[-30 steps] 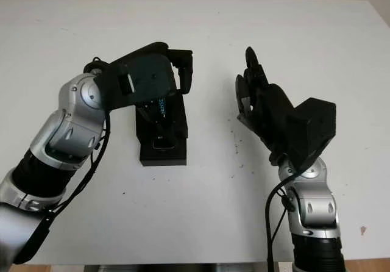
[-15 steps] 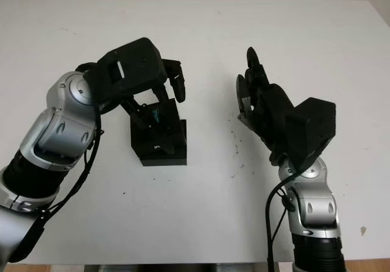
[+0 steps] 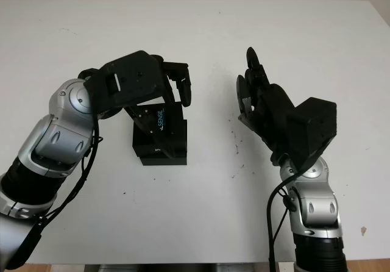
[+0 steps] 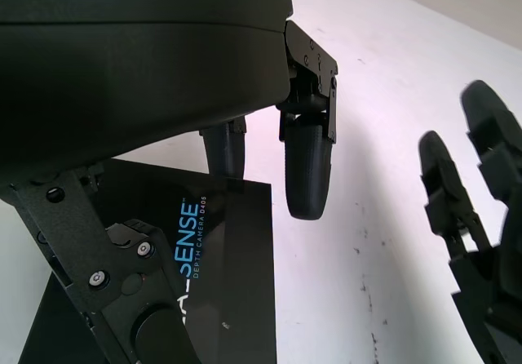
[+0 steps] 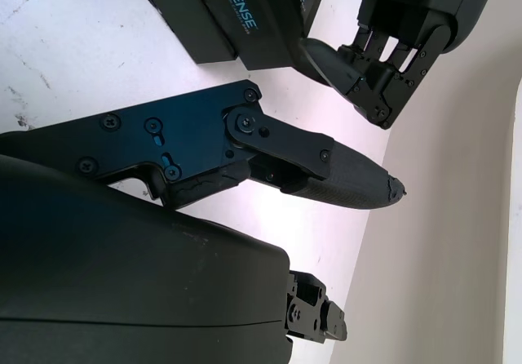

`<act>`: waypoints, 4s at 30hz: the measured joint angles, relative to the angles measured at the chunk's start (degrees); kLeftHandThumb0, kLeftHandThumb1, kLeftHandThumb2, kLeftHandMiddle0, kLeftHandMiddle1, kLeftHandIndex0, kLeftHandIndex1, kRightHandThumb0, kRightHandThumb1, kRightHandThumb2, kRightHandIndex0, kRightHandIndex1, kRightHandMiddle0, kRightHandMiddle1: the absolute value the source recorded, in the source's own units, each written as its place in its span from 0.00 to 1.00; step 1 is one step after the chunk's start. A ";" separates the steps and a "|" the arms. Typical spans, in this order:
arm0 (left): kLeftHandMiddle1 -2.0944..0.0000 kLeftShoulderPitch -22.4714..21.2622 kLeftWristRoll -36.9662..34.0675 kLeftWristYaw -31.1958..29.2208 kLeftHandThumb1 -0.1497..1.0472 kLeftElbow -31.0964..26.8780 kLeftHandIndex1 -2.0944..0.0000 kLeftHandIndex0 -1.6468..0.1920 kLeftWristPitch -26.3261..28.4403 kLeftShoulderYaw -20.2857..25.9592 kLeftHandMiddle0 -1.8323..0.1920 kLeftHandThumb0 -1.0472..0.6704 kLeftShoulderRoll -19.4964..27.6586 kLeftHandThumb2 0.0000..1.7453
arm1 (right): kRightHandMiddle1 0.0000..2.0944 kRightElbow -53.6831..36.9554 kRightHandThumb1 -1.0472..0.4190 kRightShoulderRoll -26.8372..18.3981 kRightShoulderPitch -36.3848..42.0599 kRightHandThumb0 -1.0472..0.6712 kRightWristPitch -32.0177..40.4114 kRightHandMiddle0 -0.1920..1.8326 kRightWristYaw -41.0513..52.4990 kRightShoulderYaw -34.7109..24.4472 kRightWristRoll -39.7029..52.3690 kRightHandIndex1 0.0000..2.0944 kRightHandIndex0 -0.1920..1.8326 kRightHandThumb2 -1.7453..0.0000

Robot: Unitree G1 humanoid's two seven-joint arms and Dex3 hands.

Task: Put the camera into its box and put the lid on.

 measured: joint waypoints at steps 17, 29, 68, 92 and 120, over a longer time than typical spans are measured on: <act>0.03 1.79 -0.31 0.90 1.00 3.71 0.10 0.83 -16.88 1.05 0.81 0.43 0.11 0.07 | 0.00 -0.07 0.00 -0.37 0.02 0.21 0.70 0.00 0.06 -0.12 0.47 0.00 0.00 0.59; 0.05 1.57 -0.07 -0.52 1.00 1.65 0.09 0.81 -1.65 1.69 0.74 0.43 -2.54 0.07 | 0.00 -0.30 0.00 -0.63 0.07 0.20 1.01 0.00 0.27 -0.34 1.38 0.00 0.00 0.59; 0.96 -0.86 0.03 -13.15 1.00 -2.62 0.86 0.95 2.06 -4.98 0.91 0.20 6.94 0.14 | 0.00 0.17 0.00 -0.73 0.08 0.20 0.10 0.00 1.37 -0.16 1.49 0.00 0.00 0.58; 1.00 -0.36 -1.05 -20.15 1.00 -6.92 1.00 1.00 5.29 -3.49 1.00 0.15 9.71 0.27 | 0.00 0.22 0.00 -1.37 0.02 0.20 0.41 0.00 1.31 -0.08 1.80 0.00 0.00 0.58; 1.00 27.76 -9.29 38.38 1.00 5.24 1.00 1.00 -39.30 20.47 1.00 0.14 -12.36 0.38 | 0.00 3.40 0.00 -0.35 -6.30 0.19 -7.97 0.00 -1.54 -0.08 -0.34 0.00 0.00 0.57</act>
